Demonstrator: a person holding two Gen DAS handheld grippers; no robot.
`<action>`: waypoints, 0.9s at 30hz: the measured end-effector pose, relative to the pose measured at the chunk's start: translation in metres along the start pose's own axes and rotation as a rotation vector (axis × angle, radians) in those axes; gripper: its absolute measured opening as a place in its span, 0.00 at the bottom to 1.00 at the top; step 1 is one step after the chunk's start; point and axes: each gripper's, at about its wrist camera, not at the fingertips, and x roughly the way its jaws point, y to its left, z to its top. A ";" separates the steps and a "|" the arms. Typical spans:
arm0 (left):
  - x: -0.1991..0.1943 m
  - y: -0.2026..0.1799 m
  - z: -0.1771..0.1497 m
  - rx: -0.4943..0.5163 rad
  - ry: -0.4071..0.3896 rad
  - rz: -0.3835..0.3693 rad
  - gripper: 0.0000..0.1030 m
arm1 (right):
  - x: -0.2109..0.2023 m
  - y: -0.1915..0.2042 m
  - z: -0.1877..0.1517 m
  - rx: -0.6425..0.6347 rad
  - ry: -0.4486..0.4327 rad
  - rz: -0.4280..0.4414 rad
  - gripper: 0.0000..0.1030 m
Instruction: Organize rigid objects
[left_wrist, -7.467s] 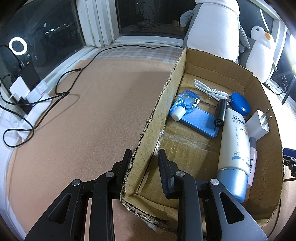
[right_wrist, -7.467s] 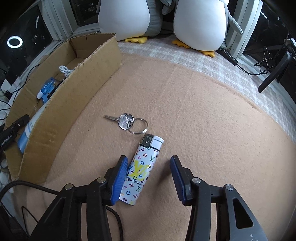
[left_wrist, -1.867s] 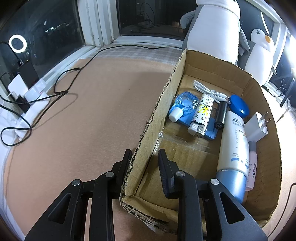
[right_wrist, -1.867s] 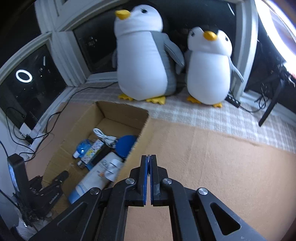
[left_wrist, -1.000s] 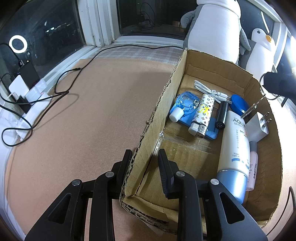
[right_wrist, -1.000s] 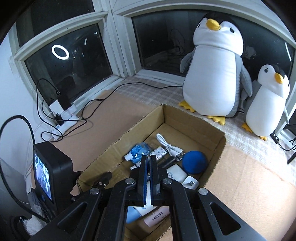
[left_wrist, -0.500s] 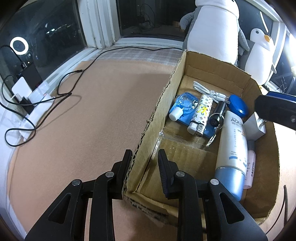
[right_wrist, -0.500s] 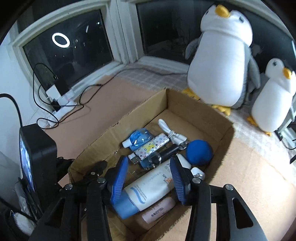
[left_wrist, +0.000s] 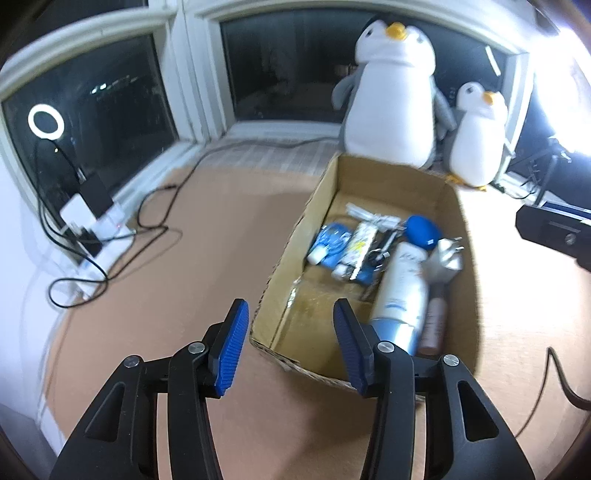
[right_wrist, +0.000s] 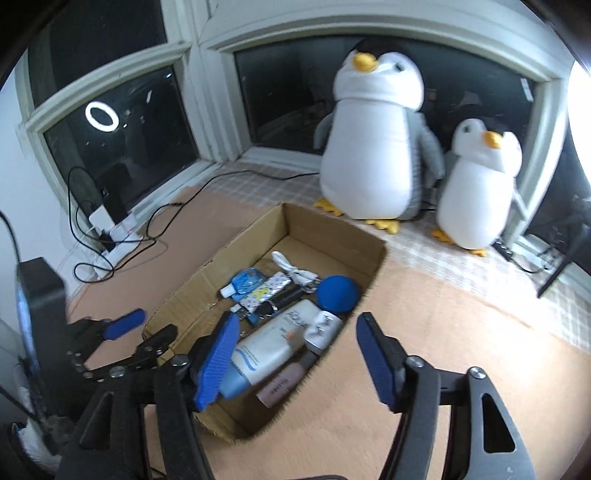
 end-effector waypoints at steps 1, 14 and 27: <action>-0.005 -0.003 0.001 0.004 -0.006 -0.005 0.47 | -0.005 -0.002 -0.001 0.008 -0.005 -0.004 0.63; -0.074 -0.026 0.003 0.051 -0.086 -0.013 0.74 | -0.077 -0.020 -0.027 0.067 -0.100 -0.080 0.71; -0.101 -0.032 -0.003 0.049 -0.099 -0.031 0.77 | -0.109 -0.018 -0.047 0.051 -0.140 -0.149 0.78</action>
